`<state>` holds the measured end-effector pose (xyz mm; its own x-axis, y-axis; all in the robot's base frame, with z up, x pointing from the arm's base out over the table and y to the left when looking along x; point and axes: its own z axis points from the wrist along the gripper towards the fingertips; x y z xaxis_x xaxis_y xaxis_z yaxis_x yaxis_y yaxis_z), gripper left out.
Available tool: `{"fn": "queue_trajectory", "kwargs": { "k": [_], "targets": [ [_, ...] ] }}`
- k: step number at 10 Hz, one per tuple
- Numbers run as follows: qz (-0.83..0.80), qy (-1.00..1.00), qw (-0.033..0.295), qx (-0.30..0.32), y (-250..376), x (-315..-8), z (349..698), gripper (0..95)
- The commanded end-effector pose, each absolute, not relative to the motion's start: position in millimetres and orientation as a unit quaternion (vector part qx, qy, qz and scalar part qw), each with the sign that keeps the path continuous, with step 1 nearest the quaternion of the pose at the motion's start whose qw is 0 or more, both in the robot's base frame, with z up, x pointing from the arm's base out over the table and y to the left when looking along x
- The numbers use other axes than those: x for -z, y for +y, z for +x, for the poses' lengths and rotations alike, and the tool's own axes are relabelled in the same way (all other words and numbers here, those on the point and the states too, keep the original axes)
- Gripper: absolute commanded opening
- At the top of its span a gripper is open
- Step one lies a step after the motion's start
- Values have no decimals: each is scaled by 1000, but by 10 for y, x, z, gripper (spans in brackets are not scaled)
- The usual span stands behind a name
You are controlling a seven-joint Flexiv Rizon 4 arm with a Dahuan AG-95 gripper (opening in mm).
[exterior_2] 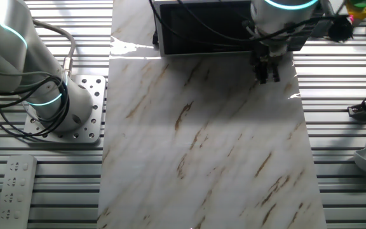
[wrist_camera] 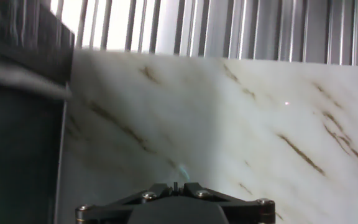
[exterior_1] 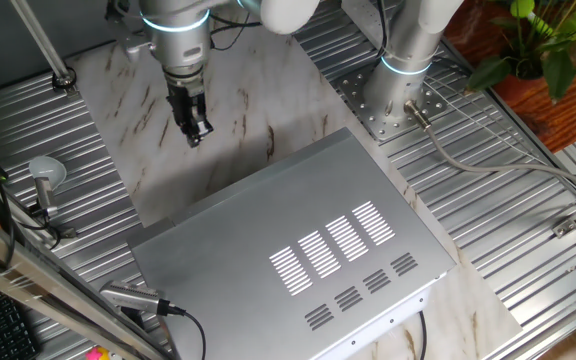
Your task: Open the microwave door
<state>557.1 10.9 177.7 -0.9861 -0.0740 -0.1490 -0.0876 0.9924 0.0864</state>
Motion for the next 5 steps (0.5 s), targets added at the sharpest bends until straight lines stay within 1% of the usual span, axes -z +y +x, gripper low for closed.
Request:
{"fn": "queue_trajectory", "kwargs": {
  "k": [1, 5],
  "targets": [
    [-42, 995, 78, -54, 167, -1718, 5638, 0],
    [-32, 995, 83, -55, 328, -1627, 5740, 0]
  ]
}}
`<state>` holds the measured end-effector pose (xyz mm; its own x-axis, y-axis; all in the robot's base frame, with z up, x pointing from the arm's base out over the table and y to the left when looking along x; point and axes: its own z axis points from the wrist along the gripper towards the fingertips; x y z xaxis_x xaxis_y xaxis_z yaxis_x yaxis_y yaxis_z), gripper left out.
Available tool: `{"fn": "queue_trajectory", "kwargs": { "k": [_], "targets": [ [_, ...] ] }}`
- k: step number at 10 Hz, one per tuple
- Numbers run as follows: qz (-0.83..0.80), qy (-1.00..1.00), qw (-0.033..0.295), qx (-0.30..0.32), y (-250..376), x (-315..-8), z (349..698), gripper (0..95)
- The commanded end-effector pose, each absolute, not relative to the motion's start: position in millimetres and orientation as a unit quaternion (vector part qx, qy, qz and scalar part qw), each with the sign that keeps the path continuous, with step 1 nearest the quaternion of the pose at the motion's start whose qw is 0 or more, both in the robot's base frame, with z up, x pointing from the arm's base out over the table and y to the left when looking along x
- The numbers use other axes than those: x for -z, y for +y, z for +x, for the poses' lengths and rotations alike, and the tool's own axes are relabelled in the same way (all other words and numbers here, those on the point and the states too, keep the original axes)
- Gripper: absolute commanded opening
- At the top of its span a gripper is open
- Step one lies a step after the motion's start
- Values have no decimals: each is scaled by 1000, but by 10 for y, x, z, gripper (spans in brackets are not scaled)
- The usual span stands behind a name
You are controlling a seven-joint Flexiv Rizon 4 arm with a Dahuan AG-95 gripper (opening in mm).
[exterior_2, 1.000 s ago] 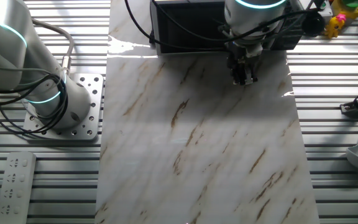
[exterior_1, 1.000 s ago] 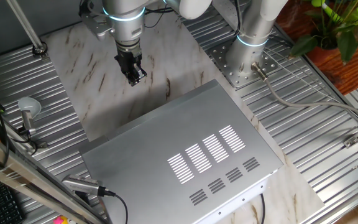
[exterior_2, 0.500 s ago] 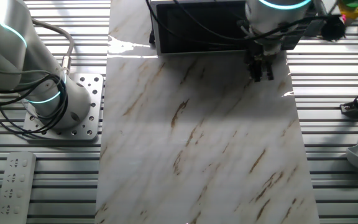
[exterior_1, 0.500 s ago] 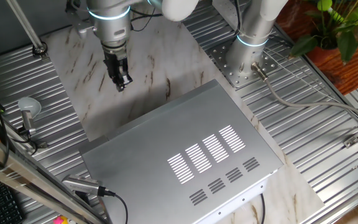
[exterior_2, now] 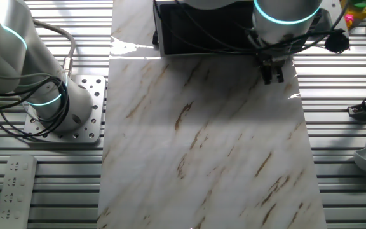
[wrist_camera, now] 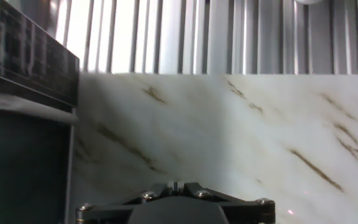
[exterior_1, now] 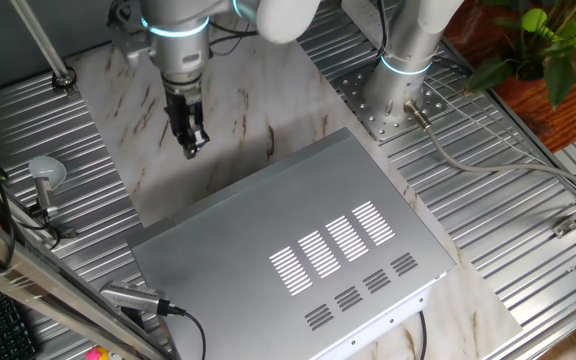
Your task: Open the microwave door
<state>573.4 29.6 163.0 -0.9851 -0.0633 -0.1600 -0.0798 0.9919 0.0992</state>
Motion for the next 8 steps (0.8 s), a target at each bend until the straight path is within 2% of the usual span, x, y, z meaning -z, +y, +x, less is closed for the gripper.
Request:
{"fn": "queue_trajectory", "kwargs": {
  "k": [1, 8],
  "targets": [
    [-30, 994, 85, -55, 361, -1609, 5767, 0],
    [-13, 995, 85, -55, 831, -1423, 5858, 0]
  ]
}}
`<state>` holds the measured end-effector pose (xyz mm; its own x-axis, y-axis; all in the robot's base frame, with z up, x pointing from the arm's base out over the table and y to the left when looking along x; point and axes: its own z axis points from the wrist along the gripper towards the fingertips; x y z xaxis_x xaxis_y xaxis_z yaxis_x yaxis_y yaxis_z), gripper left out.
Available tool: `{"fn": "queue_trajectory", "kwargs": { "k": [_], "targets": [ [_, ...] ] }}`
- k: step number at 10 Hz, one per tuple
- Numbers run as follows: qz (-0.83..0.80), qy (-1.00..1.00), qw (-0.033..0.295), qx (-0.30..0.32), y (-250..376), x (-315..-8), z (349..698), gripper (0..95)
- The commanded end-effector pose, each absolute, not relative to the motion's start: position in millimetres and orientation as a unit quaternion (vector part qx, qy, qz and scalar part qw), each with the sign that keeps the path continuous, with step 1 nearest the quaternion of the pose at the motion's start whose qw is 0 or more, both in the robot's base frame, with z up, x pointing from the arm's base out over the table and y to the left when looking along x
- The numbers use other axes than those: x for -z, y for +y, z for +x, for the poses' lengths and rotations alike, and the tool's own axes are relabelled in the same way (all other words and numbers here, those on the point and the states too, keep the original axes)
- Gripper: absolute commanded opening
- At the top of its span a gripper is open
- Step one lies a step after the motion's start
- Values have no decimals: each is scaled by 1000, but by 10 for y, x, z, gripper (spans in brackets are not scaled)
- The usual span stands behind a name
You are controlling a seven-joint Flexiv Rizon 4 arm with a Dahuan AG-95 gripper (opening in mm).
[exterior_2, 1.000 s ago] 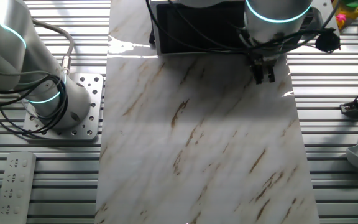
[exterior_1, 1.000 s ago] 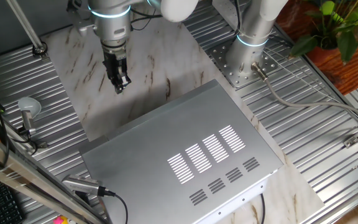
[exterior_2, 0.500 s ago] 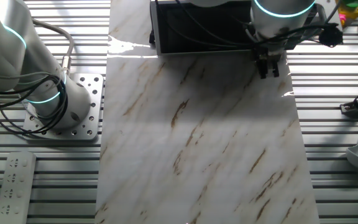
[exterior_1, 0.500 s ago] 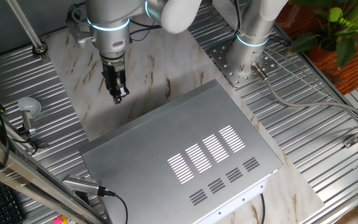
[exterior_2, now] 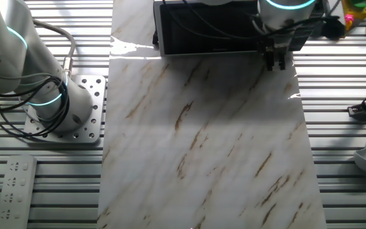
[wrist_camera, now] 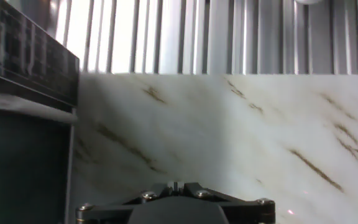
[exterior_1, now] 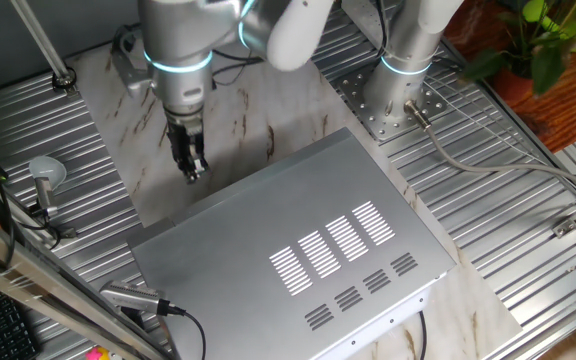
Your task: Open the microwave door
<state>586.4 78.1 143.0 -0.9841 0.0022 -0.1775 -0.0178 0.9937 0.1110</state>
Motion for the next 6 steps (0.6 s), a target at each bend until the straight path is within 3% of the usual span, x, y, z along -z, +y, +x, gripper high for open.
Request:
{"fn": "queue_trajectory", "kwargs": {
  "k": [1, 6],
  "targets": [
    [-23, 995, 80, -51, 874, -1409, 5846, 0],
    [-71, 994, 69, -42, 855, -1409, 5843, 0]
  ]
}}
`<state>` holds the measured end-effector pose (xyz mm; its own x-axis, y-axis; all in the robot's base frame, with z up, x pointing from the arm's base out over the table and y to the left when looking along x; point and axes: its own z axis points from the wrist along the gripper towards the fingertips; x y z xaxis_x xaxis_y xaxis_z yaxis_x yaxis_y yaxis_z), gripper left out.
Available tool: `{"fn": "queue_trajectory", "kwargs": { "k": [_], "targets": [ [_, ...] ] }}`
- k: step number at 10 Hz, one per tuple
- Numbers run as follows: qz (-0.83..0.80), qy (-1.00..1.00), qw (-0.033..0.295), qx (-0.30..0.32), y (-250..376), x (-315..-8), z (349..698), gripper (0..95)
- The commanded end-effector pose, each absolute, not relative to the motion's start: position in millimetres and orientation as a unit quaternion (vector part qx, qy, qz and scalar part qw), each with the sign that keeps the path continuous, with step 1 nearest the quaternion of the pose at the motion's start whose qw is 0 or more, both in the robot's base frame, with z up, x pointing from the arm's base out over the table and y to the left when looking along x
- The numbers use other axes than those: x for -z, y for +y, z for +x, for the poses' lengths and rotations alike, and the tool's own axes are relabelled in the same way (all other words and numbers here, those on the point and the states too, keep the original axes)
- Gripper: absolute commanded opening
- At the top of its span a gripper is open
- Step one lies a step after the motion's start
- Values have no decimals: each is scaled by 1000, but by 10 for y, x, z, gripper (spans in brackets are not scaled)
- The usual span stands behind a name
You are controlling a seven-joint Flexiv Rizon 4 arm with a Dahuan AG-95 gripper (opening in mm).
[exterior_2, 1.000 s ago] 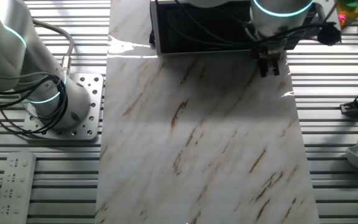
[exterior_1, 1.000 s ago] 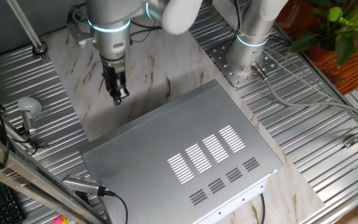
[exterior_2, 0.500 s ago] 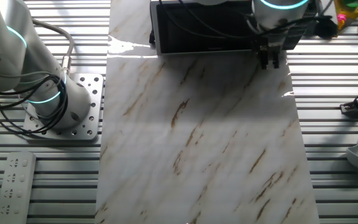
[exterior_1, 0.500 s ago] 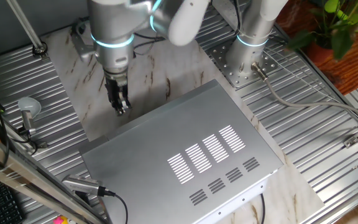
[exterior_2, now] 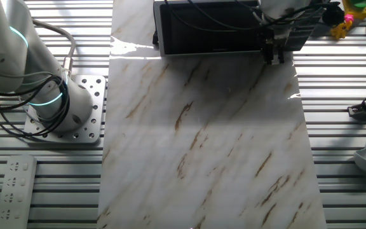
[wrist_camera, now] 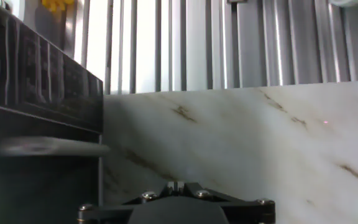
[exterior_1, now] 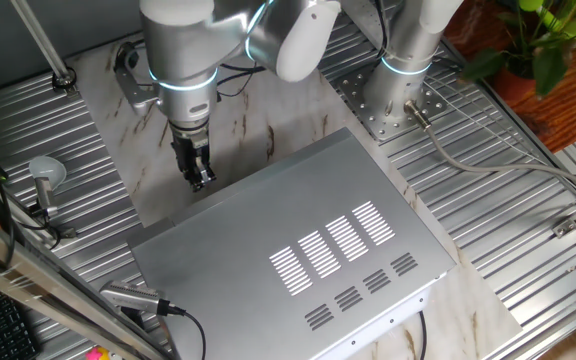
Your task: Open the microwave door
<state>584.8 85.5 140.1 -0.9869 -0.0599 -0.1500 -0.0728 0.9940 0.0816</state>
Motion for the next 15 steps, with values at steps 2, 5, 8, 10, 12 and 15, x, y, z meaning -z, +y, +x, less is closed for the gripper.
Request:
{"fn": "queue_trajectory", "kwargs": {
  "k": [2, 5, 8, 10, 12, 15],
  "targets": [
    [-94, 992, 64, -44, 855, -1409, 5843, 0],
    [-105, 991, 64, -54, 855, -1409, 5843, 190],
    [-104, 988, 78, -88, 1104, -1364, 5891, 380],
    [-100, 988, 77, -85, 1295, -1327, 5916, 380],
    [-96, 988, 81, -86, 1385, -1303, 5927, 380],
    [-96, 988, 88, -78, 1433, -1294, 5946, 380]
  ]
}}
